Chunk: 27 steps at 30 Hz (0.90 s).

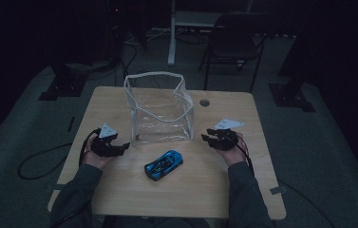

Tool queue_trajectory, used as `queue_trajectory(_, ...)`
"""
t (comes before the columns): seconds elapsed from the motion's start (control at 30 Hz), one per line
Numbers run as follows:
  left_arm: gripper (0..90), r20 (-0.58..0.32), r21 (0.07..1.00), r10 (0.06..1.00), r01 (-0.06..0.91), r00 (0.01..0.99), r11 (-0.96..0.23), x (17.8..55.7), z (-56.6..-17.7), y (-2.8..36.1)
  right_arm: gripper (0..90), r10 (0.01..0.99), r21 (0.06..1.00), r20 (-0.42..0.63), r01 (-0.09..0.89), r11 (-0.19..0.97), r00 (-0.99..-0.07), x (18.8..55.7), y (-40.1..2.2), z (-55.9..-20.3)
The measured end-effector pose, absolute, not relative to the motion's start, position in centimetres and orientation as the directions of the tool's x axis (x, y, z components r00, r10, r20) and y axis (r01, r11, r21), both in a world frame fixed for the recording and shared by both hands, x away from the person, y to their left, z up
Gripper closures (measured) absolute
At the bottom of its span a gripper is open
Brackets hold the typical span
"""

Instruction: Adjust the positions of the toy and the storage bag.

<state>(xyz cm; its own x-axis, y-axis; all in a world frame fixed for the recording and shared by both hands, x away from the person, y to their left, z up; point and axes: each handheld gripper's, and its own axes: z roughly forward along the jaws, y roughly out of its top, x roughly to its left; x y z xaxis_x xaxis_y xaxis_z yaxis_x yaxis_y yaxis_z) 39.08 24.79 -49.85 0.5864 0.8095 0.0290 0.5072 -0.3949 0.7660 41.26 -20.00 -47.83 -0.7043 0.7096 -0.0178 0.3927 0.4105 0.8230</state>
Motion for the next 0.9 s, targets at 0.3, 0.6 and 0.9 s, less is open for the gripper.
queue_trajectory(0.3, 34.3, 0.018, 0.781, 0.802, 0.492, 0.598, -0.384, 39.6, -49.3, 24.3, 64.1, 0.698, 0.830, -0.032, 0.371, 0.417, -0.715, 43.2, -19.0, -47.1)
queue_trajectory(0.6, 39.4, 0.027, 0.790, 0.794, 0.474, 0.608, -0.389, 40.3, -48.7, 23.5, 65.4, 0.699, 0.835, -0.029, 0.367, 0.411, -0.715, 44.5, -18.1, -46.9)
queue_trajectory(0.9, 47.2, 0.020, 0.791, 0.790, 0.474, 0.612, -0.387, 40.8, -48.5, 23.0, 66.9, 0.696, 0.841, -0.010, 0.370, 0.395, -0.718, 46.0, -17.4, -47.0)
